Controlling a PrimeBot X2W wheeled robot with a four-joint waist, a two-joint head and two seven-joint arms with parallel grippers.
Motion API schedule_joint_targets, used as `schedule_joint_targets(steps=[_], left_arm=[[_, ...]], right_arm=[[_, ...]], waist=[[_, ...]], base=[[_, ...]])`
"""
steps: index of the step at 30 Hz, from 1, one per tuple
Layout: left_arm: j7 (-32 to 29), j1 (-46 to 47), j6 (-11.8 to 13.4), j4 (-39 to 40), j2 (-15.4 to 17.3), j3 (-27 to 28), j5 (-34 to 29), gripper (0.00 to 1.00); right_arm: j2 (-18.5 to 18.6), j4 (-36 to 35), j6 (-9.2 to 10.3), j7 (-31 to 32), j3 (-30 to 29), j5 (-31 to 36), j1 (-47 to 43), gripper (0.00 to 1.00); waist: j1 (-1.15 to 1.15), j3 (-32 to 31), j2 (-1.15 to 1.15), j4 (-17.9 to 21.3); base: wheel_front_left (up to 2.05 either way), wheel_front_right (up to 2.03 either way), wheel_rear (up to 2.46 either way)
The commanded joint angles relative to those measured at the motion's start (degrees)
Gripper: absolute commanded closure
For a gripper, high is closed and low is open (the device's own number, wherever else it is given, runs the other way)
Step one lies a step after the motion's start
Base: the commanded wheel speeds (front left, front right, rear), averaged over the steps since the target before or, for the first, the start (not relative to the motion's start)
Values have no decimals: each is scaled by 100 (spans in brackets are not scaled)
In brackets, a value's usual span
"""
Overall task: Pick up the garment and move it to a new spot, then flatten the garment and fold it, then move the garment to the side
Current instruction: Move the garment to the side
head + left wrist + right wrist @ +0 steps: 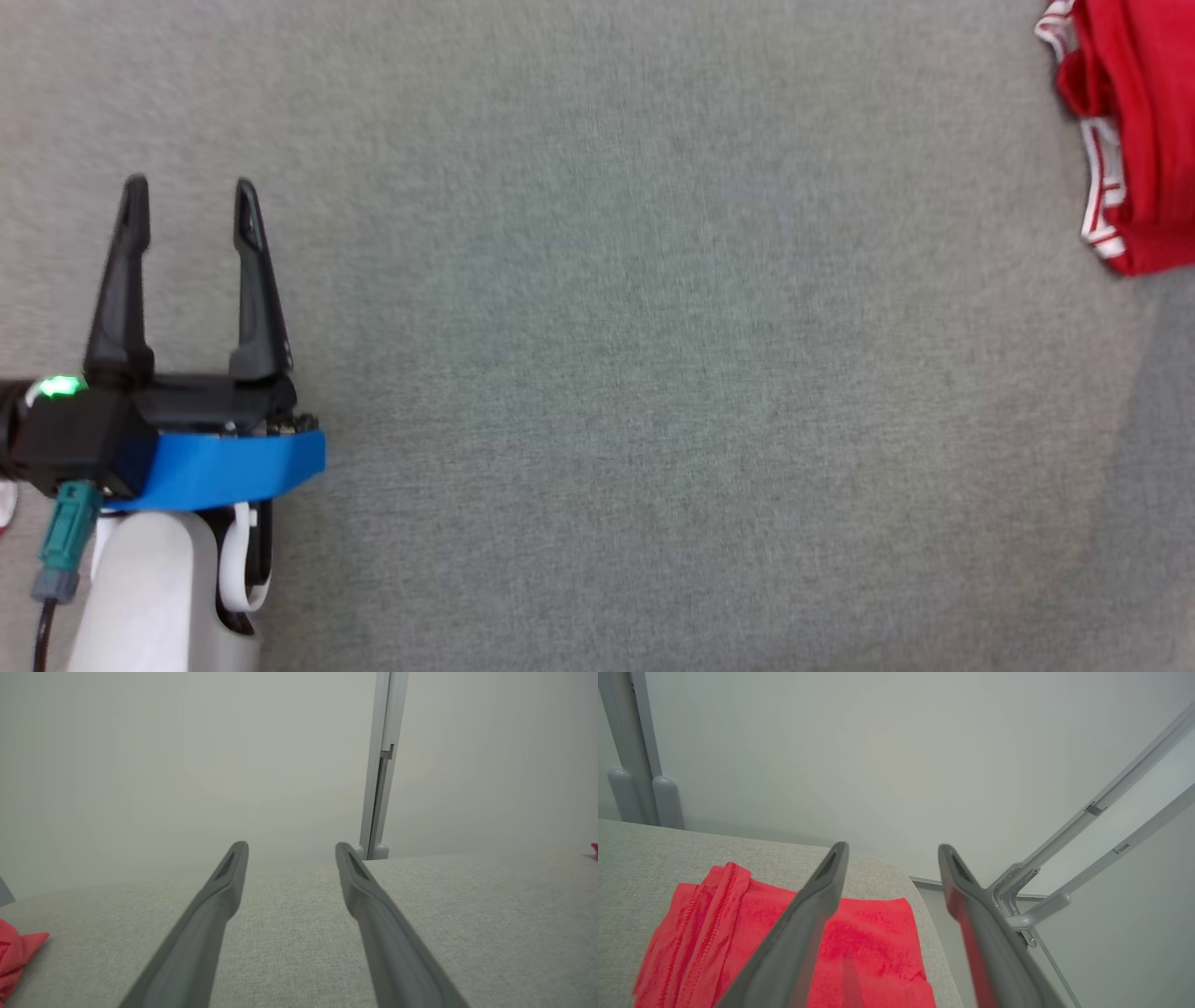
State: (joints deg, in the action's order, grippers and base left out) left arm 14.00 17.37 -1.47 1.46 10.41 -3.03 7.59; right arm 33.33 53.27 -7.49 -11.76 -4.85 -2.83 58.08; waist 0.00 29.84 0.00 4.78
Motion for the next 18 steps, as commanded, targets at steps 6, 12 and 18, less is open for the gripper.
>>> schedule_joint_targets(steps=[6,12,18], left_arm=[[85,-532,64,-315,-114,101,184,0],[117,-971,51,-631,-254,115,300,0],[123,-1235,0,-851,-360,68,335,0]], right_arm=[[-565,-642,-2,-297,388,-297,-637,0],[-1201,-1742,-2,-338,894,-741,-1512,0],[-1878,-2873,-2,-335,1013,-859,-2752,0]], waist=[[0,-840,0,4],[0,-1432,0,-73],[0,-1833,0,-153]], base=[[0,0,0],[0,0,0],[0,0,0]])
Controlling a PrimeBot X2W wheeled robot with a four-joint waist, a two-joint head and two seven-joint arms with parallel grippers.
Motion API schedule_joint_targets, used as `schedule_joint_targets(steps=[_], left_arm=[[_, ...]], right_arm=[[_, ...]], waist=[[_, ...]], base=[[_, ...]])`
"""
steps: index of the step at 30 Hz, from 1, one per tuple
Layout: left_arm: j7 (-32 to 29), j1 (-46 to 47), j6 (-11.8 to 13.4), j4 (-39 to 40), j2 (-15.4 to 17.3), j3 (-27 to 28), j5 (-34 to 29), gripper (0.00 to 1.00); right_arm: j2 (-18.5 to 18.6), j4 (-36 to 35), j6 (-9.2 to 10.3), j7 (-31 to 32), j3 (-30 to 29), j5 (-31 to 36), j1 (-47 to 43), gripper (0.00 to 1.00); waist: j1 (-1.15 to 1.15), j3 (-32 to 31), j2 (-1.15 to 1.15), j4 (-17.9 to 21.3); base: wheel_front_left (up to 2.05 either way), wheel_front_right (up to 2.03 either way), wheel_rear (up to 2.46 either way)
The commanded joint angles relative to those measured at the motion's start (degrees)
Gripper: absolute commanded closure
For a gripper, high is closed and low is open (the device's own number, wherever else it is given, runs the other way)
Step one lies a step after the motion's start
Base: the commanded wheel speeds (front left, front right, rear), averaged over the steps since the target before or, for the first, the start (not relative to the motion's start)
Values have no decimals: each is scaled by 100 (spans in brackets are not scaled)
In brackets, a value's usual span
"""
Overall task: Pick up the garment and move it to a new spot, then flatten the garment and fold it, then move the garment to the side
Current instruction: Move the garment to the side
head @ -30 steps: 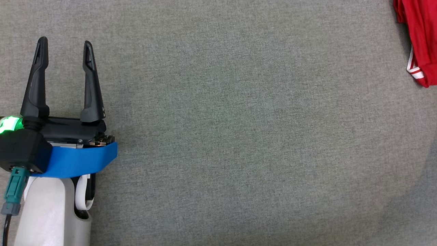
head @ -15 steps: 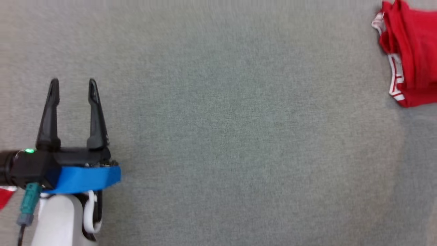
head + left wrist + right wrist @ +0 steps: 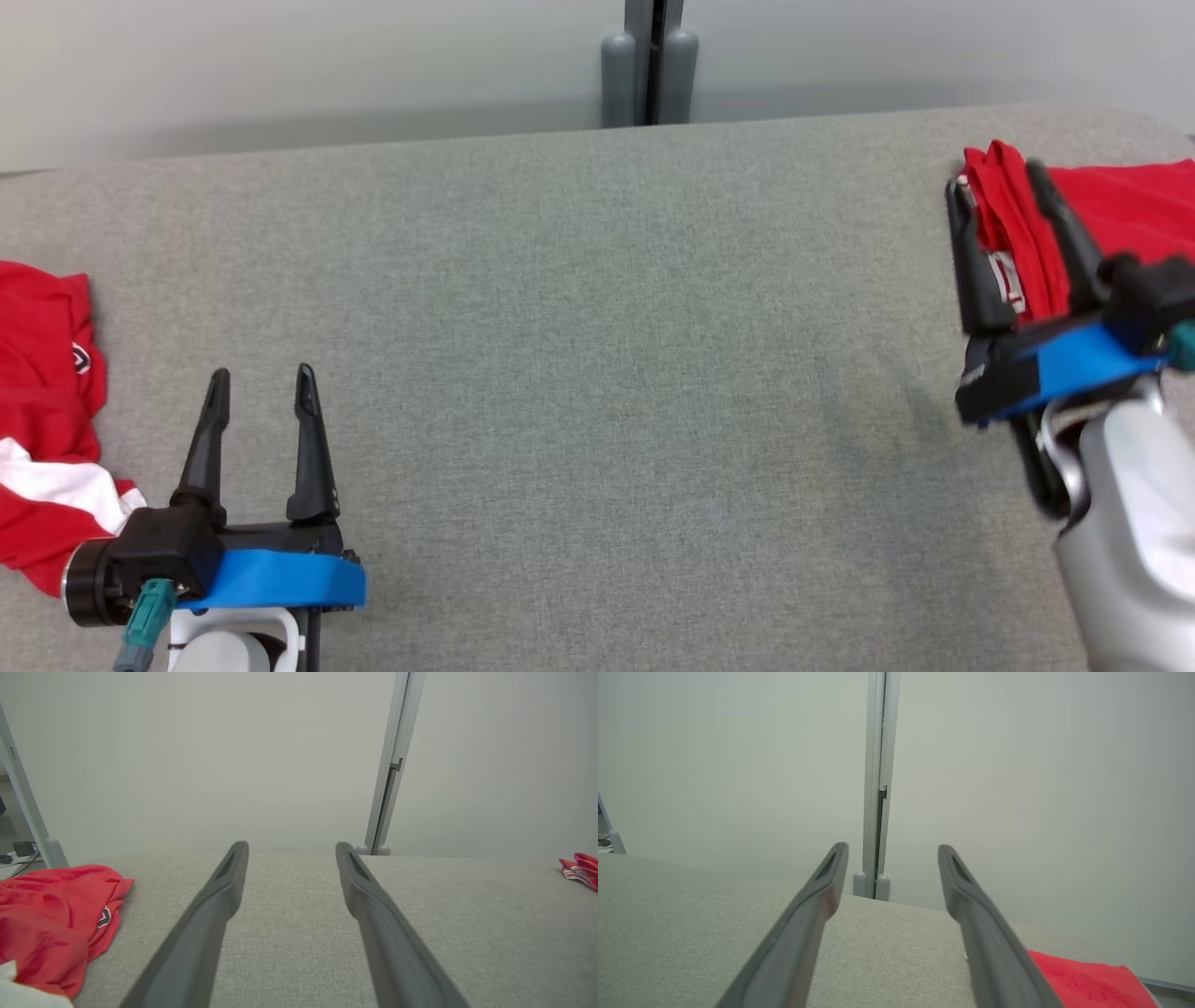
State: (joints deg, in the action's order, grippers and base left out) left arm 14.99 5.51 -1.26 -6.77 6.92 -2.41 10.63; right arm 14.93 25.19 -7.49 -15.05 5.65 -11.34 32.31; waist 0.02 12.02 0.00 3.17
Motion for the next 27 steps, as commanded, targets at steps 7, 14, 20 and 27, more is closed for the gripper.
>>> schedule_joint_targets(steps=[7,14,20,27], left_arm=[[25,-81,-68,-211,-69,-58,-1,0],[26,-95,-115,-403,-90,-96,-16,0],[26,-89,-135,-514,-96,-79,-21,0],[26,0,-155,-572,-101,-81,-46,0]], right_arm=[[-497,-798,-2,186,-455,115,-1307,0],[-883,-1471,-2,440,-894,310,-2136,0],[-1049,-1855,-3,635,-963,363,-2588,0],[-1155,-2134,-2,782,-870,319,-2858,0]], waist=[[-2,-197,0,-111],[-2,-296,0,-181],[-2,-375,0,-232],[-2,-407,0,-292]], base=[[0,0,0],[0,0,0],[0,0,0],[0,0,0]])
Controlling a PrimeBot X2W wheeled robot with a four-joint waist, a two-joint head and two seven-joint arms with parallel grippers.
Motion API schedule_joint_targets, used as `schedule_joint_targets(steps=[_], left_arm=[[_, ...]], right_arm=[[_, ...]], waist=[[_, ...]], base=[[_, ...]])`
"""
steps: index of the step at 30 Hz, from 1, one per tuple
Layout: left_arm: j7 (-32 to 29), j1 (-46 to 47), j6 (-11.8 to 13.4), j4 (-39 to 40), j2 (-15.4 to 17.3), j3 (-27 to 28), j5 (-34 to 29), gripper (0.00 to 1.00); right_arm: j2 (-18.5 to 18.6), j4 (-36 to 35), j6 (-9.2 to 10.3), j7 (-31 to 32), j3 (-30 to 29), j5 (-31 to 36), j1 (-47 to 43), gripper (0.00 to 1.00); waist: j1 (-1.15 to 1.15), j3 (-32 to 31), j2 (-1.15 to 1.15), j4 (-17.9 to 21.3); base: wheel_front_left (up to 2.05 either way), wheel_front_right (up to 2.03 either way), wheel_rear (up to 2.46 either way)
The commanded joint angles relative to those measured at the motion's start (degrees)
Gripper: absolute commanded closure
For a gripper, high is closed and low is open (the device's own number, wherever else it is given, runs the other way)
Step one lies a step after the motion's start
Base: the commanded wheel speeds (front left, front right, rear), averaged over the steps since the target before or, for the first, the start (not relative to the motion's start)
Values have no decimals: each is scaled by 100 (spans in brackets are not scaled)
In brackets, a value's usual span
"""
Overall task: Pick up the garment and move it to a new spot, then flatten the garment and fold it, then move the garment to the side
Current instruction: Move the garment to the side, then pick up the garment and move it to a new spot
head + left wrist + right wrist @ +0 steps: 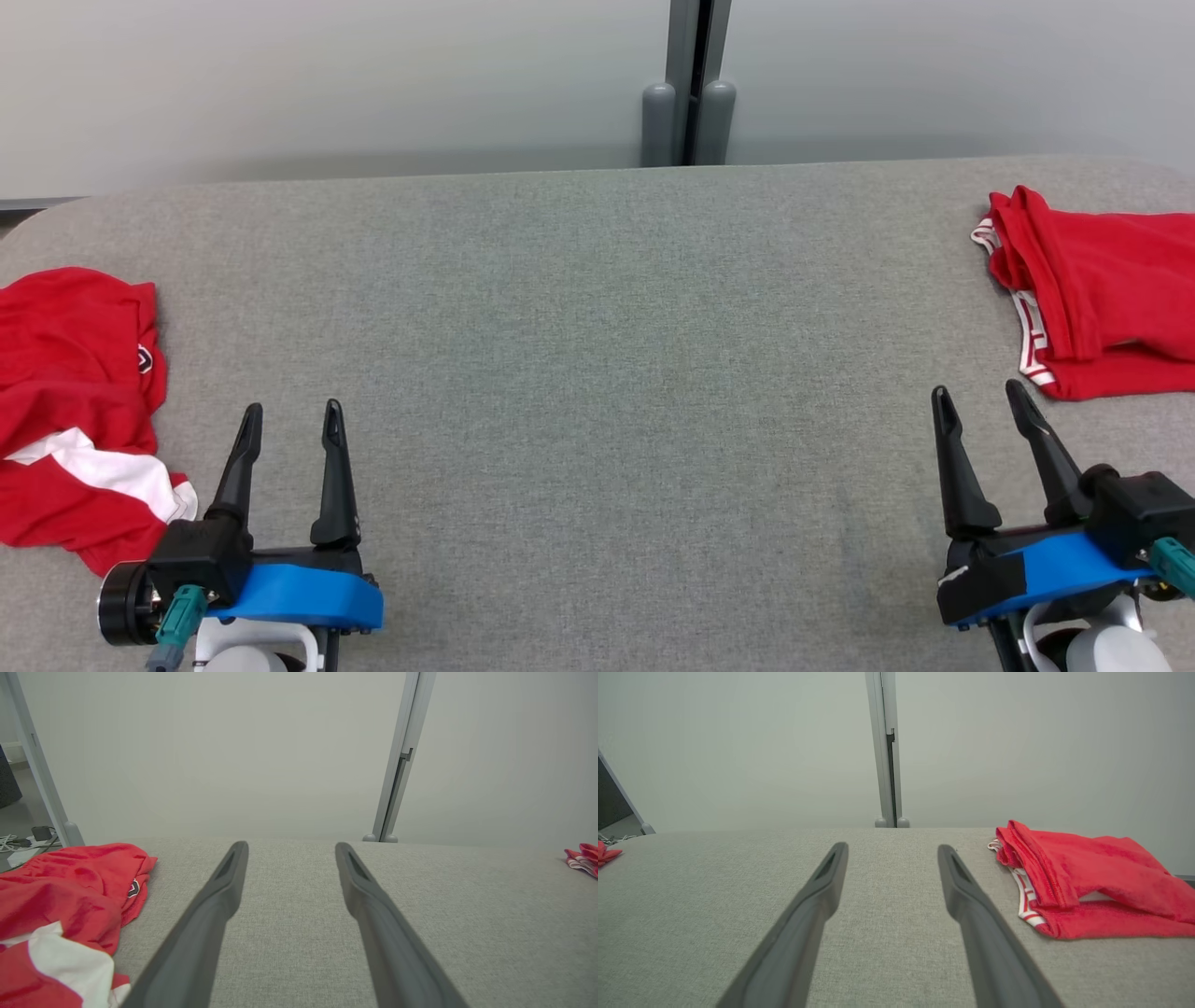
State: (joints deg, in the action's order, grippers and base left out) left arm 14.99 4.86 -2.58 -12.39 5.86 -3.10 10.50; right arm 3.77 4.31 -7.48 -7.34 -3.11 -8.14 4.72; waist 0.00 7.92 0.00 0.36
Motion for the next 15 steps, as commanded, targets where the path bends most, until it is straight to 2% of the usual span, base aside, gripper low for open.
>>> schedule_joint_targets(steps=[1,15], left_arm=[[26,72,-22,-15,3,-12,-33,0],[26,148,4,-117,31,62,-55,0]], right_arm=[[-45,-76,-4,16,7,-6,-113,0],[-76,-179,-4,103,49,74,-188,0]], waist=[[0,1,0,-18],[0,21,0,-200]], base=[[0,0,0],[0,0,0]])
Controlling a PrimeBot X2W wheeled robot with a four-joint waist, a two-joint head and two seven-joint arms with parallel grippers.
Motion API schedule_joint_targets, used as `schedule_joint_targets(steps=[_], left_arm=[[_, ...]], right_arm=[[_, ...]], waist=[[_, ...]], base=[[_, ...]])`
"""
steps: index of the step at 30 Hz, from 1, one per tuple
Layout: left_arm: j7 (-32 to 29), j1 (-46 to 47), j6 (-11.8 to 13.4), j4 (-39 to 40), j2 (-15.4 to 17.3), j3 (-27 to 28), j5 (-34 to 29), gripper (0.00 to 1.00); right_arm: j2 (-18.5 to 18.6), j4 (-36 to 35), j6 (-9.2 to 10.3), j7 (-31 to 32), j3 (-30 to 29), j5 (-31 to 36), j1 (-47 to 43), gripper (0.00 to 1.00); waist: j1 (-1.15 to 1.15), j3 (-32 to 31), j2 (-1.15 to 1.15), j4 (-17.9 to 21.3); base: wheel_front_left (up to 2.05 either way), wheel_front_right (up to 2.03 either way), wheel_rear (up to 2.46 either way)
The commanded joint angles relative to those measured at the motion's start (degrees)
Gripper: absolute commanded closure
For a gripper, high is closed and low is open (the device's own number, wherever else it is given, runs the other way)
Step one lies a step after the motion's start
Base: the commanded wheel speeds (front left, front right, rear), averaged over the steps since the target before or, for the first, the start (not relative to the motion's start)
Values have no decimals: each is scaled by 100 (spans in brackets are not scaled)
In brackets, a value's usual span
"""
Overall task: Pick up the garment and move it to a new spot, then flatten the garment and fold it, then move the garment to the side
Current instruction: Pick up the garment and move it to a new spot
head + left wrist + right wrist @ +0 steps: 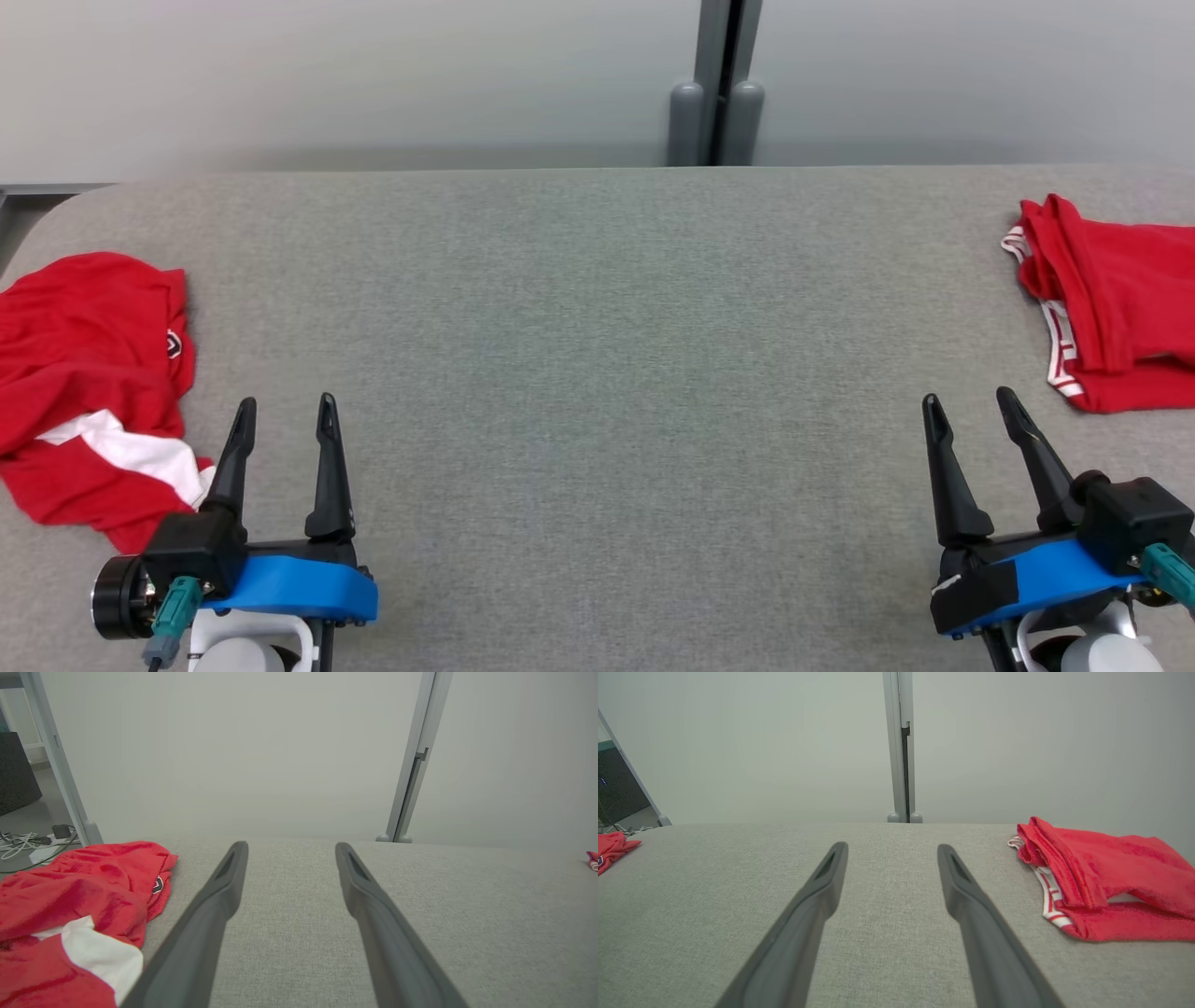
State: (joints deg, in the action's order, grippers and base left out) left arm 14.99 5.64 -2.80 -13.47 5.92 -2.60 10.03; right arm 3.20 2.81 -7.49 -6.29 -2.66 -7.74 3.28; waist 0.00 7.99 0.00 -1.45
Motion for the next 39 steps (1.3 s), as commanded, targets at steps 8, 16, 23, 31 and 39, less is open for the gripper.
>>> schedule_joint_targets(steps=[8,16,23,31,39], left_arm=[[26,145,124,-61,69,85,-33,0],[26,144,239,-54,131,226,61,0],[27,7,328,22,171,318,131,0],[27,-81,367,107,218,362,198,0],[-8,502,328,80,373,529,383,0]], right_arm=[[-25,-107,-3,59,80,61,-66,0],[-22,-116,-3,150,146,90,-6,0],[30,-92,-3,207,183,100,28,0],[41,-59,-3,241,210,86,30,0],[172,-176,-3,295,193,92,180,0]], waist=[[0,68,0,-548],[0,144,0,-1275],[0,165,0,-1800],[0,171,0,-2005],[0,392,0,-1855]], base=[[0,0,0],[0,0,0],[0,0,0],[0,0,0],[0,0,0]])
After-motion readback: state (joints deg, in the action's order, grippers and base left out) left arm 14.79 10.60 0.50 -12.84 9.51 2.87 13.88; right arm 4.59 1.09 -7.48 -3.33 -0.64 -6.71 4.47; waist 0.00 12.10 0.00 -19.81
